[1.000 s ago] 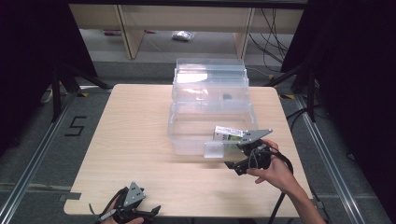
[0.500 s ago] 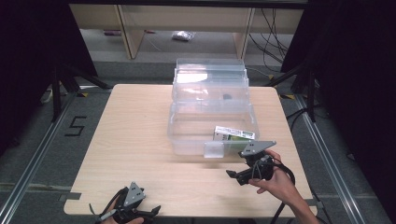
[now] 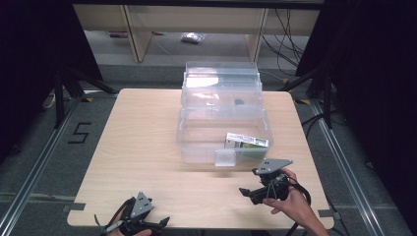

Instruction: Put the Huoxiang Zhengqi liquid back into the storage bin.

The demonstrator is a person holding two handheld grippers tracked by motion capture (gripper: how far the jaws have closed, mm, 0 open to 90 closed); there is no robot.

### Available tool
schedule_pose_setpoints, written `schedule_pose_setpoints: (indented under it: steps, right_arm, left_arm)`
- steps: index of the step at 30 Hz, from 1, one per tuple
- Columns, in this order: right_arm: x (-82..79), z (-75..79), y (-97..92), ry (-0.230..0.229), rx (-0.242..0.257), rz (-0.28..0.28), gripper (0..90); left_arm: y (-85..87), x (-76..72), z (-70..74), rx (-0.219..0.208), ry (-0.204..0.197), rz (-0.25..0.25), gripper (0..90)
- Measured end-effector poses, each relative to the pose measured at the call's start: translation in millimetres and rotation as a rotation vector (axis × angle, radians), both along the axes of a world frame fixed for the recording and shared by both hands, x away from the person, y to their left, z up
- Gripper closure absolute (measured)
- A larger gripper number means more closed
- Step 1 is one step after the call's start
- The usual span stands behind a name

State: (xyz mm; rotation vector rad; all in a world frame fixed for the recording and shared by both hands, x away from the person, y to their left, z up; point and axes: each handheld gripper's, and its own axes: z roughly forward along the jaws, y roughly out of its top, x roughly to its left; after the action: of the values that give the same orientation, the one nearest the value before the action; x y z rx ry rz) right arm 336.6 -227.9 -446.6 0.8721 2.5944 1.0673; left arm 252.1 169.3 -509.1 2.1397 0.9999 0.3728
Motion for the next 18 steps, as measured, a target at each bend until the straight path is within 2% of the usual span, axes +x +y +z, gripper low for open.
schedule_pose_setpoints:
  steps: [4, 6, 8, 9, 10, 12, 18]
  right_arm:
    - [-3.0, -2.5, -2.6, -0.001, 0.0, -0.004, 18.9]
    - [-6.8, -4.6, -3.4, 0.018, 0.0, -0.024, 18.8]
    - [-8.8, -9.4, -3.4, 0.005, 0.009, -0.023, 18.5]
    - [-12.0, -10.4, -3.1, 0.035, 0.009, -0.032, 18.5]
    - [-12.0, -11.8, -4.1, 0.028, 0.006, -0.023, 18.6]
    - [-14.9, -15.1, -4.4, 0.01, 0.009, -0.032, 18.4]
    - [-22.4, -26.3, -2.9, 0.019, -0.003, -0.005, 18.0]
  left_arm:
    - [0.0, -0.1, 0.0, 0.002, -0.001, 0.0, 15.2]
    - [0.1, -0.2, 0.0, 0.001, -0.001, 0.0, 15.2]
    - [0.1, -0.2, -0.1, 0.003, -0.002, 0.0, 15.2]
    - [0.1, -0.2, 0.0, 0.002, -0.003, 0.0, 15.2]
    - [1.3, 0.4, 0.6, 0.023, -0.005, -0.006, 15.2]
    - [1.2, 0.5, 0.4, 0.023, -0.007, -0.002, 15.2]
    - [1.4, 0.1, 0.8, 0.023, -0.007, -0.002, 15.2]
